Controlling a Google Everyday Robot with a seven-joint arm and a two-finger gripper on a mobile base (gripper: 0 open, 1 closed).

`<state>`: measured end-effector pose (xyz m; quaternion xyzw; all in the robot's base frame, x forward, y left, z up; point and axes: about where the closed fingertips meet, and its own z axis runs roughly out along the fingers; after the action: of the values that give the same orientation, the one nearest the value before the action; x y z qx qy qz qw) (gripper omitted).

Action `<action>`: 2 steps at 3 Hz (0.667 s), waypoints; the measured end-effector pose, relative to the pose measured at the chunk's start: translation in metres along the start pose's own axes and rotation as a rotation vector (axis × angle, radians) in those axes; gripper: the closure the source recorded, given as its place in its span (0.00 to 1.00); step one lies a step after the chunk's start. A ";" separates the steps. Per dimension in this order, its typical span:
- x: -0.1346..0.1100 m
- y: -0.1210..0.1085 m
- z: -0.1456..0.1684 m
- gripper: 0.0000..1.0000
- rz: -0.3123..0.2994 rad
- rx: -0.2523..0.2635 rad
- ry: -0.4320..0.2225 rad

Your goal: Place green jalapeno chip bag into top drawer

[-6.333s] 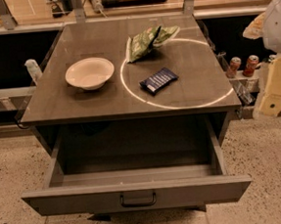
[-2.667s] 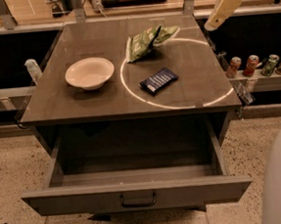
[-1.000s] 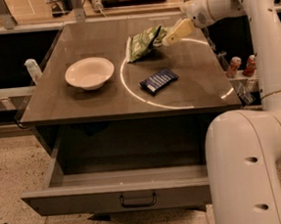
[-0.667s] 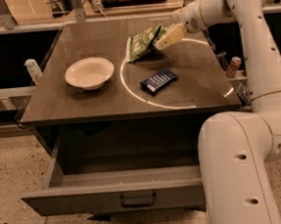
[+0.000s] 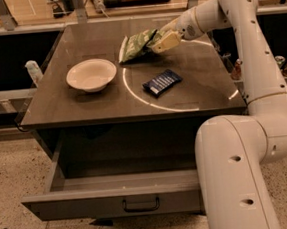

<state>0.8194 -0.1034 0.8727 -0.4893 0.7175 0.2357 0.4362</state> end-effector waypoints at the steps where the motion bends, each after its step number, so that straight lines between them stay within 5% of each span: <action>1: 0.000 0.000 0.000 0.66 0.000 0.000 0.000; 2: 0.000 0.000 0.000 0.88 0.000 0.000 0.000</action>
Offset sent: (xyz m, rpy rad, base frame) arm 0.0000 0.0000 0.0000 0.0000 0.0000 0.0000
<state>0.8194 -0.1033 0.8727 -0.4893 0.7175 0.2357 0.4362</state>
